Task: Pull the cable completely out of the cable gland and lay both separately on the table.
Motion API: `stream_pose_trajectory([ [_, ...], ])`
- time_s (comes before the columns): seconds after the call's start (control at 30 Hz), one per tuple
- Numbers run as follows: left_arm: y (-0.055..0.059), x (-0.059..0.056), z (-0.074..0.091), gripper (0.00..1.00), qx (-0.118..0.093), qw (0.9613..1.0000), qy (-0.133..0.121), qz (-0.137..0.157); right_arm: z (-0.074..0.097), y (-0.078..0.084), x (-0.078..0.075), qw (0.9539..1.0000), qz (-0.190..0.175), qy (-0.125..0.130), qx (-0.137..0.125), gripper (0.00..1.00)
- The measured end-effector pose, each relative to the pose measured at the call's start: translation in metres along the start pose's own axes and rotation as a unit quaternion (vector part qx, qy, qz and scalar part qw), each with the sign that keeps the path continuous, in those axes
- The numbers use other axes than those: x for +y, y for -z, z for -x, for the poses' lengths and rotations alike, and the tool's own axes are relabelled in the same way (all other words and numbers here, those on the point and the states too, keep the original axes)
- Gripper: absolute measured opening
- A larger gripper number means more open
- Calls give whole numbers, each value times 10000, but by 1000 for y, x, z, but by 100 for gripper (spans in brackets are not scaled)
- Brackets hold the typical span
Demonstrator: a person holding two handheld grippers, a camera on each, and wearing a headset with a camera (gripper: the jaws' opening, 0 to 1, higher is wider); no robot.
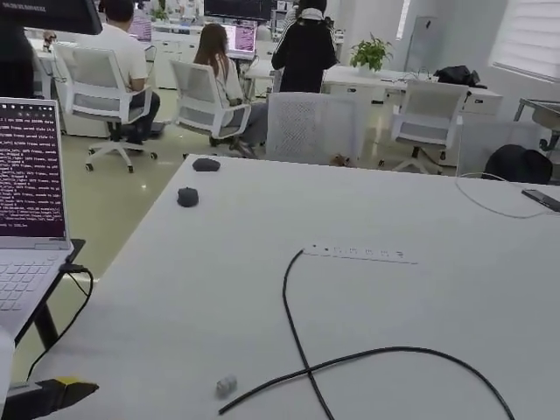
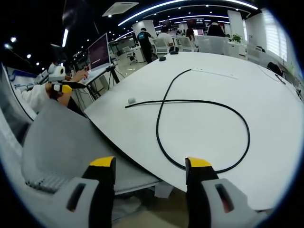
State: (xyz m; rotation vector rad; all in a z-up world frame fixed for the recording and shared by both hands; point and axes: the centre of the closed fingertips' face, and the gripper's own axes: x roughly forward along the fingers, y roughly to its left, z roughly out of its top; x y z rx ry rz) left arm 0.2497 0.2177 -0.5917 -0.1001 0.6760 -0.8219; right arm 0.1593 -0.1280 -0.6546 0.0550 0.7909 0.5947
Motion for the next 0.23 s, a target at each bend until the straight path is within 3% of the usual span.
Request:
stream_pose_trajectory([
  [0.23, 5, 0, 2, 72, -11, 10000, 0, 91, 1, 3, 0, 10000, -47, 26, 10, 59],
])
